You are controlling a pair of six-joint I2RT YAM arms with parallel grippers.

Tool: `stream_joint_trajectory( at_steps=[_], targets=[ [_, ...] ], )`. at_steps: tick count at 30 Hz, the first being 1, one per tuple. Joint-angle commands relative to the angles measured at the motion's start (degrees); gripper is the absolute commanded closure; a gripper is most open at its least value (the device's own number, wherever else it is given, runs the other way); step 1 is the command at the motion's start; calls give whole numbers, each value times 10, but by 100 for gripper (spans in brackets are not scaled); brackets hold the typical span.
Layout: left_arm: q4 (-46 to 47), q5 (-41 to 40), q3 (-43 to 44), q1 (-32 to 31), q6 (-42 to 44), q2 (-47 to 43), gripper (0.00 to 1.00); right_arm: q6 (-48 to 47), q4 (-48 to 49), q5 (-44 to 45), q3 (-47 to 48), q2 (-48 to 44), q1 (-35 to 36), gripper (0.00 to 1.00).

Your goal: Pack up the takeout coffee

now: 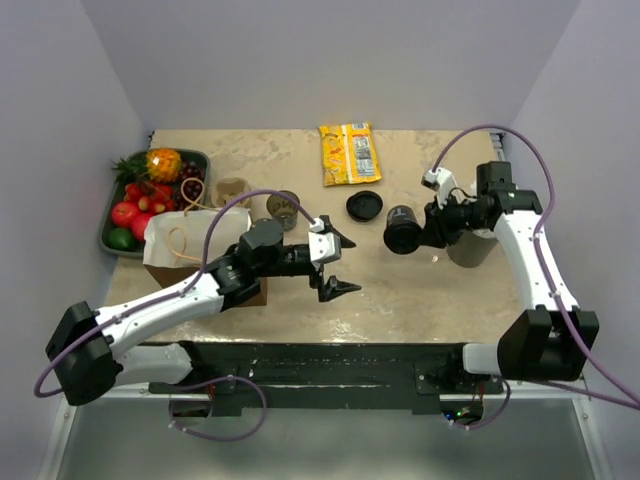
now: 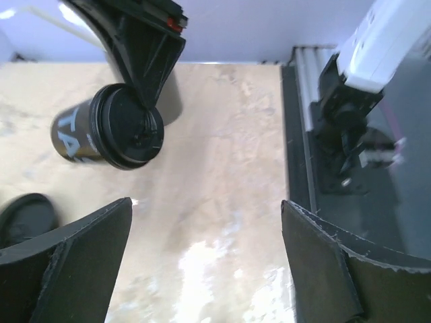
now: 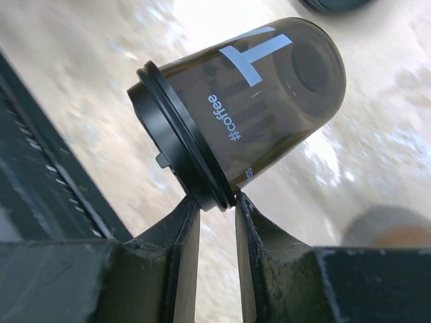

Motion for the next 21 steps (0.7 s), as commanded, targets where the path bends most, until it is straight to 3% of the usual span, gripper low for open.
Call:
stream_joint_trajectory(
  at_steps=[1,5,11,21],
  targets=[
    [-173,-50,56,0,224,-26,3,119,-14,-138,56,44,18,79],
    [-250,-76,121,0,355,-1,2,270,30,-164,54,91,25,81],
    [-290,-94,209,0,395,70,1,453,75,-190,-6,143,25,81],
    [-364,-37,283,0,371,128,1,516,90,-218,-73,170,25,81]
  ],
)
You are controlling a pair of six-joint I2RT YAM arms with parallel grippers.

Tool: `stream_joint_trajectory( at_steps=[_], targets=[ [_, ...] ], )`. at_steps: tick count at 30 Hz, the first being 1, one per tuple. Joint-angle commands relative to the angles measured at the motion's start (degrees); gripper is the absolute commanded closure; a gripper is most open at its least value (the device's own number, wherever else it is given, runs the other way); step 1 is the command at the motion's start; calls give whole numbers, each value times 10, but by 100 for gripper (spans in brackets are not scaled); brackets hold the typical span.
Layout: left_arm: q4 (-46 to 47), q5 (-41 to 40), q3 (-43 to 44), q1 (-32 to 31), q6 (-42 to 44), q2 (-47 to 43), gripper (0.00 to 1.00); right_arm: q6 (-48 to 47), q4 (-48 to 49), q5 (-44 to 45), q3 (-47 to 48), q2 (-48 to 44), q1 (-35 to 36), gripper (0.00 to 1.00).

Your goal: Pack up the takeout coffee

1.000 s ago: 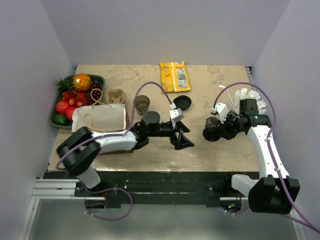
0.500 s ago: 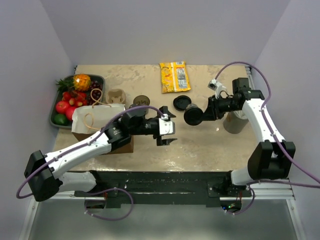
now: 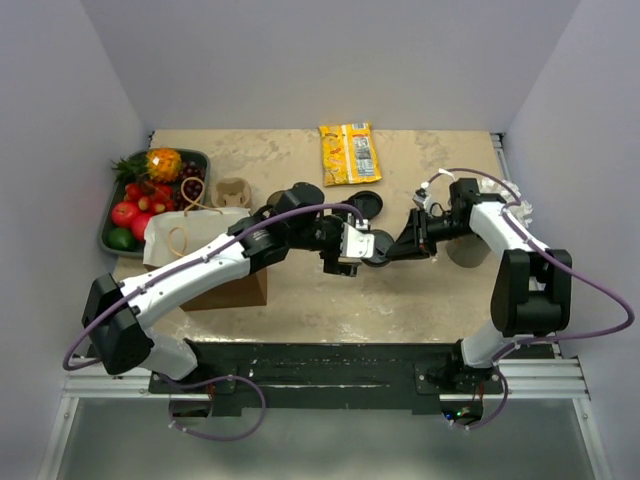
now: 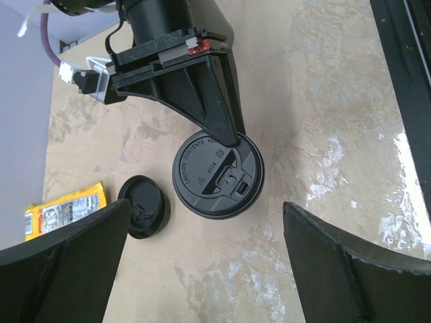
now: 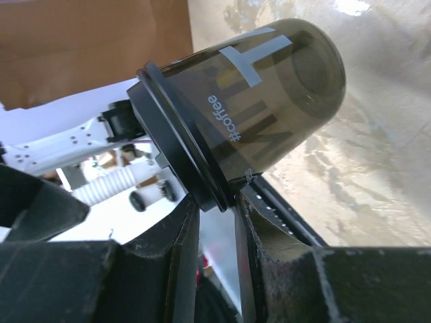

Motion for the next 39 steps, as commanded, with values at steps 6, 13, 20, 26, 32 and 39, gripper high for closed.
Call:
stream_joint_trajectory(
  at_steps=[6,13,20,26,32,39],
  targets=[
    [-37,59,39,0,-14,35,1,87,45,-56,-57,13,0,81],
    [2,36,64,-2,-100,95,1,98,51,-28,-86,15,0,79],
    [39,18,67,-2,-156,123,2,97,50,2,-70,18,0,56],
    [46,18,45,-2,-164,120,2,97,46,12,-70,16,0,51],
    [45,16,45,-3,-156,128,1,80,45,-3,-40,0,0,48],
    [23,21,71,-3,-154,170,1,5,-10,50,39,-44,0,36]
  ],
)
